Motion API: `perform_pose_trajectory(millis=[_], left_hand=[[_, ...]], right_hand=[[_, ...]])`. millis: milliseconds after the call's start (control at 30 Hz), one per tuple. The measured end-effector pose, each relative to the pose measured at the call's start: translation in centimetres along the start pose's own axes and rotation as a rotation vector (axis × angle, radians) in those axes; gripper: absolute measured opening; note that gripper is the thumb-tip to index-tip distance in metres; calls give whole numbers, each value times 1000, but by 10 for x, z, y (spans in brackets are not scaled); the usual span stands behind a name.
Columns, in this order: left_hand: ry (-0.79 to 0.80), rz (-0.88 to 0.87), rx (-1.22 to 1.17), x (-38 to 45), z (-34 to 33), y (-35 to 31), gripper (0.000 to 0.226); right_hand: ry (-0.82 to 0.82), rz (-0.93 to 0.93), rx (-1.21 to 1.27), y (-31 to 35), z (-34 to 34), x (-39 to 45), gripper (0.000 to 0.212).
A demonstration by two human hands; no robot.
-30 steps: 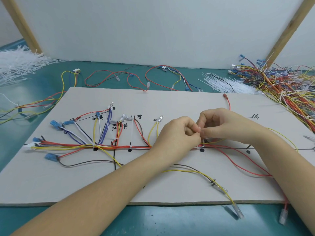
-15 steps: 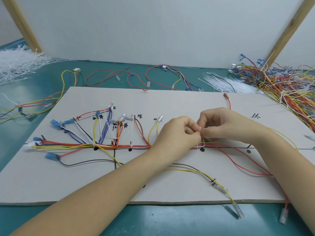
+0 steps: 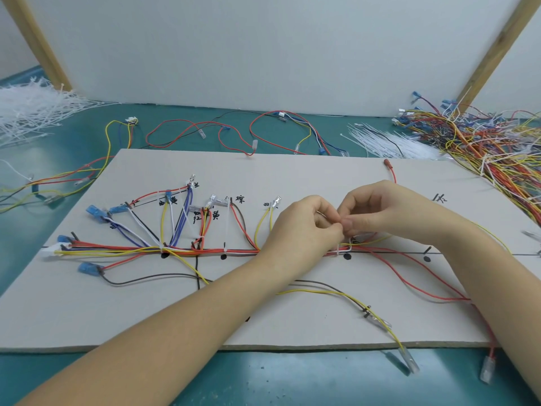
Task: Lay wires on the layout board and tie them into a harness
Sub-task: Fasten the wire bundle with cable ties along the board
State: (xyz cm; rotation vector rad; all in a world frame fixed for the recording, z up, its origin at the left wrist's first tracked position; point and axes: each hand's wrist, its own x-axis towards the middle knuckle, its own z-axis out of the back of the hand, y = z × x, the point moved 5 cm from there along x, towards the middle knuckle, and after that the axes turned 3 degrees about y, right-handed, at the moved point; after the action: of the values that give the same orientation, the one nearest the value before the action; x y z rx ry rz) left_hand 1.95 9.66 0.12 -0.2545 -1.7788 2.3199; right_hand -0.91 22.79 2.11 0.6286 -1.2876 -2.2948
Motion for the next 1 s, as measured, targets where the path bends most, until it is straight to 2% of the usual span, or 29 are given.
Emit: perform_pose_trajectory(millis=[133, 300, 567, 700, 1000], left_hand=[[19, 8, -25, 0, 0, 0, 17], [61, 33, -78, 0, 0, 0, 15], [95, 26, -21, 0, 0, -1, 21], [129, -20, 145, 1, -3, -3, 22], [175, -5, 256, 4, -5, -1, 28]], right_hand=[[-23, 47, -69, 5, 2, 0, 5], [-103, 193, -268, 16, 4, -4, 24], [-121, 222, -324, 20, 1, -7, 30], [-164, 215, -223, 22, 3, -6, 26], [-169, 178, 98, 23, 2, -6, 18]])
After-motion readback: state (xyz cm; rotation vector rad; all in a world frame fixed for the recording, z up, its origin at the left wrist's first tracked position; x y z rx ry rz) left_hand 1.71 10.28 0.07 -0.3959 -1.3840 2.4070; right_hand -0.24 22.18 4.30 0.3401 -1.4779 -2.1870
